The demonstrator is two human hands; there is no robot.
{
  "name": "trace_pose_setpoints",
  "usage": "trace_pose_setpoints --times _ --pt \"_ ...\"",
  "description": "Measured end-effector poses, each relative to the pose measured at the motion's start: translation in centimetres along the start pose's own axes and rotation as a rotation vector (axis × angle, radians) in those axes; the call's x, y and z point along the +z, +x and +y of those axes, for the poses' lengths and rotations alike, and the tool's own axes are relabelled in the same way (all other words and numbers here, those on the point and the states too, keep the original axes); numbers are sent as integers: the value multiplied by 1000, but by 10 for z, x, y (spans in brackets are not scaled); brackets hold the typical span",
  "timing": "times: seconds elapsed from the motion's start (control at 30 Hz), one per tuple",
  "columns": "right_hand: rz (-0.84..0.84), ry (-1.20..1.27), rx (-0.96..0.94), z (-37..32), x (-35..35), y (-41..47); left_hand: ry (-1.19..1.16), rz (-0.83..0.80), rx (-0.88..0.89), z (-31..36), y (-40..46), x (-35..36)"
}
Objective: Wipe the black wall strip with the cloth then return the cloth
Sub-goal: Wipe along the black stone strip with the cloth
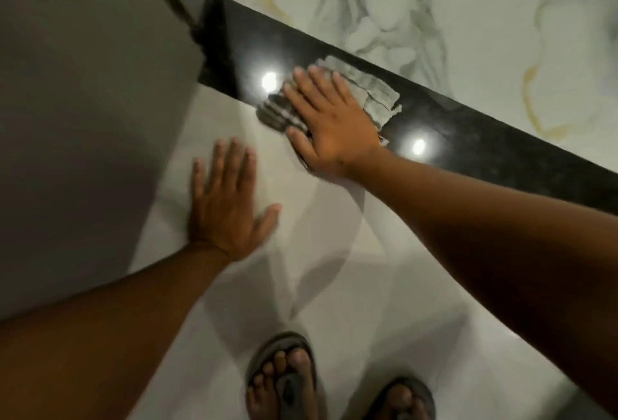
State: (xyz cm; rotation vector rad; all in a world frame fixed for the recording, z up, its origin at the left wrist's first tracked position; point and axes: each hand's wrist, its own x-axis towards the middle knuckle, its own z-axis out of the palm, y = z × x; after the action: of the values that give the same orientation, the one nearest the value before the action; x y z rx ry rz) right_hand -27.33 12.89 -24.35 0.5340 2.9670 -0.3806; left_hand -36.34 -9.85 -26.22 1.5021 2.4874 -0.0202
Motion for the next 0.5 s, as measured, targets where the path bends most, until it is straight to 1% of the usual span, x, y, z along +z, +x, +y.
trace_pose_setpoints --times 0.07,0.1,0.27,0.4,0.47,0.5 --pt "73 34 215 20 -3 -12 31 4 53 -3 -1 1" --pt "101 47 290 31 -5 -23 40 -1 88 -2 0 1" --pt "191 105 537 90 -1 -95 54 -5 268 26 4 -3" --pt "195 126 788 147 -5 -181 84 -70 420 115 5 3" --pt "228 95 1045 194 -1 -314 60 -174 635 225 -9 31" --pt "250 90 1075 197 8 -332 55 -178 634 235 -10 29"
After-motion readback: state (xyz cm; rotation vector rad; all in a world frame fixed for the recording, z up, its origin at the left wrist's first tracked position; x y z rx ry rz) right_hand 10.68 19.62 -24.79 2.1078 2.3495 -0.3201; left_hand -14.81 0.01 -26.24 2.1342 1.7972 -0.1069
